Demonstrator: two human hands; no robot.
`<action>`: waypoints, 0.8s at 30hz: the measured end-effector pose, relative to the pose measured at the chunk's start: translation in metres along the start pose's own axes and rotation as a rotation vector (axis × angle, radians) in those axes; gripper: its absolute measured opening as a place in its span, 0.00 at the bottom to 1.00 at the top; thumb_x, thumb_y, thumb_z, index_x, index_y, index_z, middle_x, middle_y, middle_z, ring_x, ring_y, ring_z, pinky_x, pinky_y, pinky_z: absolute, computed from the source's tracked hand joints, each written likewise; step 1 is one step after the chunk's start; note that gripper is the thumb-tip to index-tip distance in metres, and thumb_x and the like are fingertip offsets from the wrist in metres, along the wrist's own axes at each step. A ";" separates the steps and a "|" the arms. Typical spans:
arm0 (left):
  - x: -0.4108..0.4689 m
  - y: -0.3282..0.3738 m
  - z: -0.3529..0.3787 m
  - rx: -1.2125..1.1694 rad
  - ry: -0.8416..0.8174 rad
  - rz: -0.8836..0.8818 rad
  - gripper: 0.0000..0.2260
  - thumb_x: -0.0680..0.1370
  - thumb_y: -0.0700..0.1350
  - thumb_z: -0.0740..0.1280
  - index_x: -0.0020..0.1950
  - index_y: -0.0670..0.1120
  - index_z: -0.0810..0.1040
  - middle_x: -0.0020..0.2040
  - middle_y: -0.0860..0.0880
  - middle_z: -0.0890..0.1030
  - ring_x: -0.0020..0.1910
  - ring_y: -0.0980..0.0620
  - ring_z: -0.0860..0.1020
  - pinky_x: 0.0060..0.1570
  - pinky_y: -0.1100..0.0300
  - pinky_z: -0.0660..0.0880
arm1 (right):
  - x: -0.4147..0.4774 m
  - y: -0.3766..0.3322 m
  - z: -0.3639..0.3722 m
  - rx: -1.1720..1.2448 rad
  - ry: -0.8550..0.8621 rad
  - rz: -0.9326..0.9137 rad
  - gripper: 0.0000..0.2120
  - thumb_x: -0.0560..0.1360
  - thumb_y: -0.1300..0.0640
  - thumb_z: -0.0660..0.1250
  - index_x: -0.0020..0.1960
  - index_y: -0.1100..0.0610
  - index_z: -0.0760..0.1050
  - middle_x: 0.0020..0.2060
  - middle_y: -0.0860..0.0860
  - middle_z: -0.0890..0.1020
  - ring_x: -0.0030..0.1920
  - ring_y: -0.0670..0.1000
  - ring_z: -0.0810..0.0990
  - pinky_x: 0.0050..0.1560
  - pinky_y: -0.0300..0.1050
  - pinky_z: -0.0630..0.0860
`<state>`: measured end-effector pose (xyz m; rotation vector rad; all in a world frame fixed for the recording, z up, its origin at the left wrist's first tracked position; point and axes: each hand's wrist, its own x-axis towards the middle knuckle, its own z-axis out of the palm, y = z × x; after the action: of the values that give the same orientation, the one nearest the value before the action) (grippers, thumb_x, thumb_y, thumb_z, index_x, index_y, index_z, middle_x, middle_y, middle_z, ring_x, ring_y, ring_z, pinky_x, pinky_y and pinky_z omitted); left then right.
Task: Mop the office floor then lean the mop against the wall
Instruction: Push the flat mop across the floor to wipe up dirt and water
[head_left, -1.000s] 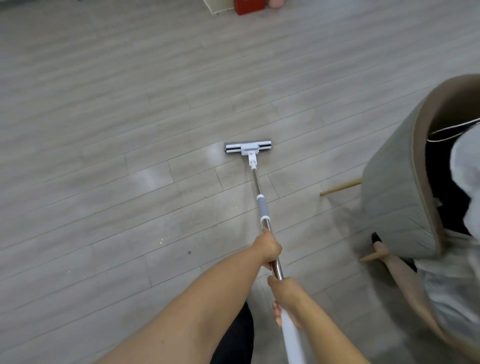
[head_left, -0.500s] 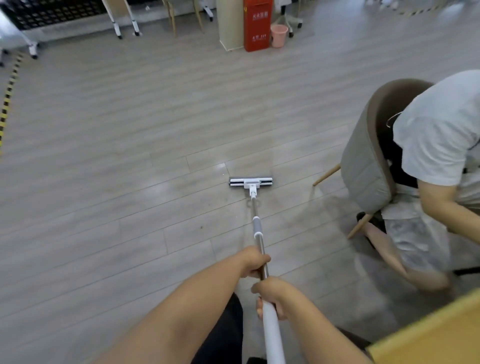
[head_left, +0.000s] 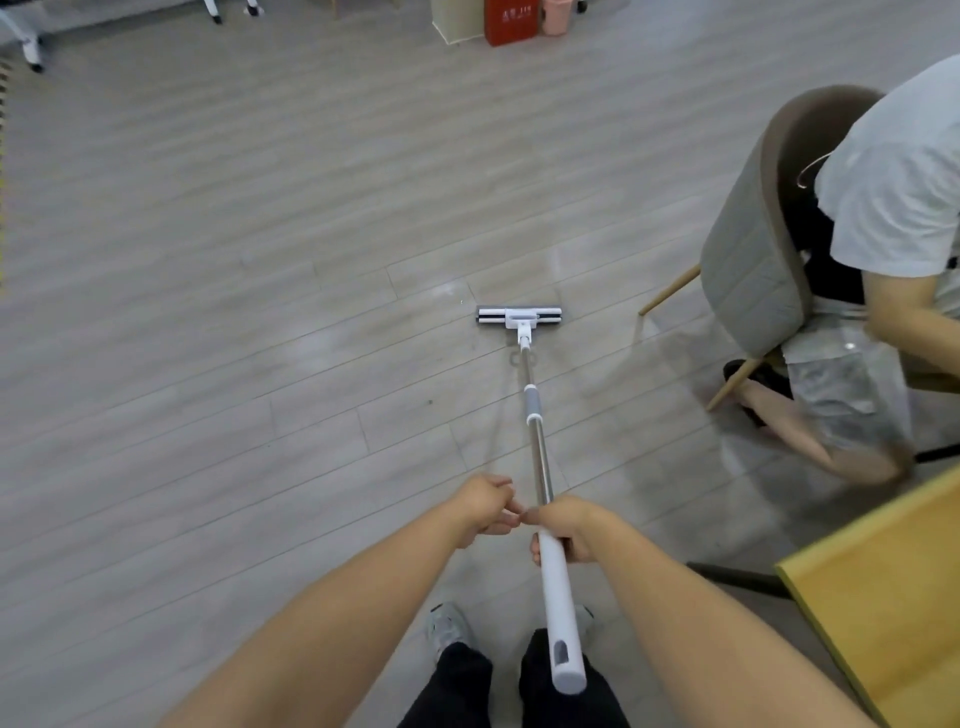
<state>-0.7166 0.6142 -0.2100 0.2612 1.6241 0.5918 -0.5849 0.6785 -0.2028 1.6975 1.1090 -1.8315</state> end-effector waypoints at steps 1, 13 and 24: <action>-0.007 -0.008 -0.008 -0.014 0.017 -0.007 0.17 0.85 0.43 0.56 0.74 0.42 0.68 0.52 0.42 0.80 0.41 0.50 0.81 0.43 0.58 0.81 | 0.001 -0.001 0.006 -0.026 0.020 -0.005 0.16 0.80 0.58 0.69 0.62 0.65 0.71 0.33 0.58 0.78 0.30 0.54 0.78 0.38 0.51 0.81; -0.102 -0.092 -0.042 -0.359 -0.169 -0.221 0.15 0.82 0.46 0.66 0.65 0.42 0.68 0.39 0.43 0.77 0.31 0.48 0.78 0.35 0.53 0.79 | 0.030 -0.014 0.103 -0.040 0.028 -0.007 0.11 0.80 0.49 0.68 0.51 0.58 0.75 0.40 0.54 0.79 0.39 0.52 0.78 0.44 0.47 0.77; -0.094 -0.095 -0.125 -0.015 -0.016 -0.192 0.12 0.78 0.41 0.64 0.61 0.44 0.70 0.36 0.45 0.75 0.24 0.53 0.73 0.27 0.59 0.74 | 0.070 -0.080 0.159 0.410 -0.080 0.053 0.07 0.86 0.60 0.58 0.52 0.63 0.69 0.37 0.59 0.73 0.37 0.56 0.77 0.42 0.54 0.78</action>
<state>-0.8077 0.4599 -0.1735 0.0972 1.6069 0.4531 -0.7583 0.6191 -0.2567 1.8262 0.6803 -2.1812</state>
